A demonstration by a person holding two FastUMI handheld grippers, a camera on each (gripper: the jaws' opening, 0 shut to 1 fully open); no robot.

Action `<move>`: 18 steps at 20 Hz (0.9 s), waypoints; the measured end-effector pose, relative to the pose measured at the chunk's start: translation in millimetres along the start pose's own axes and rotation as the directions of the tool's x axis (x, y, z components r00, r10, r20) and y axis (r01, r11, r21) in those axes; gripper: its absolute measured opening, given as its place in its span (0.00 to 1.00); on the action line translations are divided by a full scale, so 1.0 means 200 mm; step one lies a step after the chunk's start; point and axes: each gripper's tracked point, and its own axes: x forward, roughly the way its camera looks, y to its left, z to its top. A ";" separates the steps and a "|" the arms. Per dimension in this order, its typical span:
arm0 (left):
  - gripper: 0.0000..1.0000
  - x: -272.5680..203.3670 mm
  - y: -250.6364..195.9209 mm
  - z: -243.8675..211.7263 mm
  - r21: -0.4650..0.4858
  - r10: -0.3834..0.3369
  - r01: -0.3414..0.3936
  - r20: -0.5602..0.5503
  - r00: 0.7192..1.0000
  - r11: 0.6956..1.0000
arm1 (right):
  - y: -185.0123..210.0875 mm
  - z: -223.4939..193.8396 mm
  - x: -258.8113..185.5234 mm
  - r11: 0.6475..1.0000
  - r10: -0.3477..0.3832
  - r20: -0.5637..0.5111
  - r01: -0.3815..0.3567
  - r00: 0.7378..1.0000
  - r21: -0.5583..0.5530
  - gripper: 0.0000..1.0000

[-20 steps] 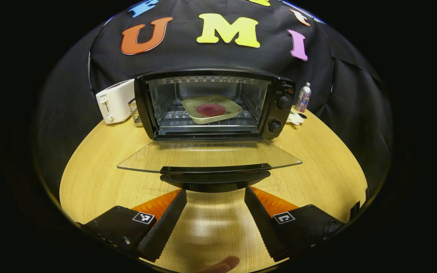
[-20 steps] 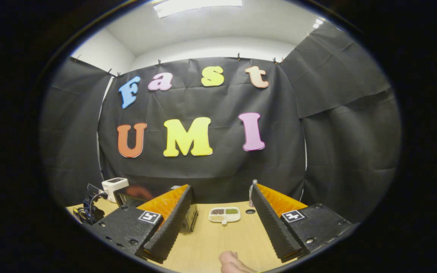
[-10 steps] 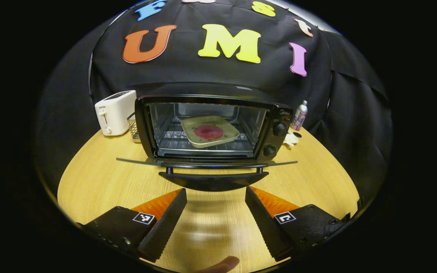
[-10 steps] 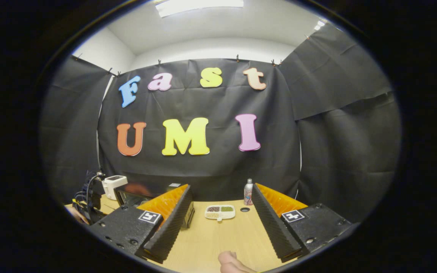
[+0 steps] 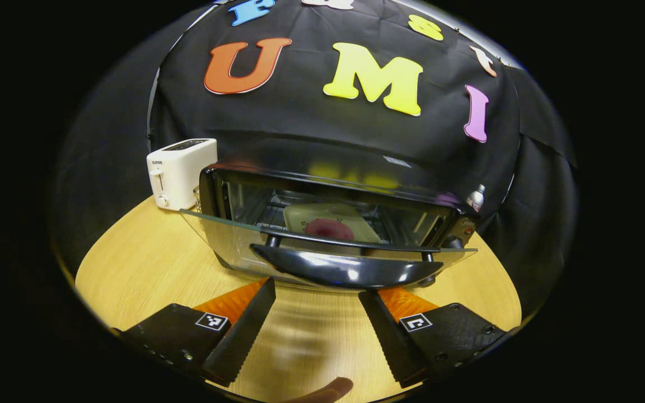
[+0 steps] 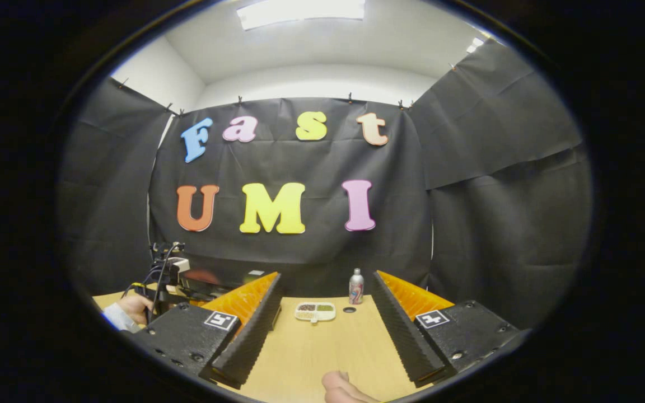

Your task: Open the electric oven with the left hand, put the food in, and close the electric oven.

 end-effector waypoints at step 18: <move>0.95 -1.17 -0.18 0.44 0.100 -0.048 0.009 0.392 0.919 0.995 | -0.03 0.20 -0.38 0.998 -0.047 0.085 0.042 0.995 0.054 0.96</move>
